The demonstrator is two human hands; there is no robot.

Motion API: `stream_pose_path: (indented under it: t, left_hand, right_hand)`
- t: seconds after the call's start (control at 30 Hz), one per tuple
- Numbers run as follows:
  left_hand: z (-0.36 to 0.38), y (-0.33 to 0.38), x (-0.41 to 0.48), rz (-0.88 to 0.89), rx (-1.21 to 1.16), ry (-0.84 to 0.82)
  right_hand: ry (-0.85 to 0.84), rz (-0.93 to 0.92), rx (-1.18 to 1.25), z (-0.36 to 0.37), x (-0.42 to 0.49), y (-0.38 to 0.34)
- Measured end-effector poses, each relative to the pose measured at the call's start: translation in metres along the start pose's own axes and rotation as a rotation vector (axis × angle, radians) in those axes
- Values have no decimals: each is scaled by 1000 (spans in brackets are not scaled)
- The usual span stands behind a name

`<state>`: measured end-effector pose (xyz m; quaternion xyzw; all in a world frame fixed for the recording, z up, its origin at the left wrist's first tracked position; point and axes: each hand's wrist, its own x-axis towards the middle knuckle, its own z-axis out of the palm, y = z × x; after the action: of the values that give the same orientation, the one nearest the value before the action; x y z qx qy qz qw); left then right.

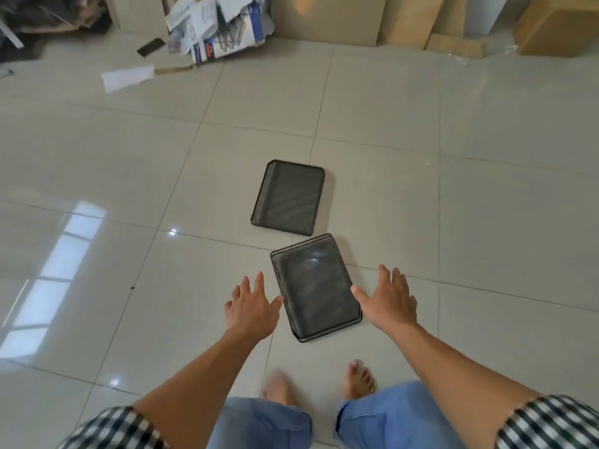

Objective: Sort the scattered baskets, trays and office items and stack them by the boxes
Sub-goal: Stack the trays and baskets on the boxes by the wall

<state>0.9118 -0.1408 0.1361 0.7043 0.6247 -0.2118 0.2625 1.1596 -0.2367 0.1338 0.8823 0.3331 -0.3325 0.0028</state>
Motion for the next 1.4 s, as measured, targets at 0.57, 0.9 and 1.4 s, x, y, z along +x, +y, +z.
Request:
stream_pose_path:
  t: [0.57,0.9,1.4]
  left_hand:
    - [266,-44,232,-110,-395,-265]
    - [280,-28,247,-231,-815,-358]
    - [287,-22,263,-230,-979,-58]
  right_hand:
    - [-178,247,320,261,222,63]
    - [-213,302,473,264,244,43]
    - [-315,263,394,271,248,43]
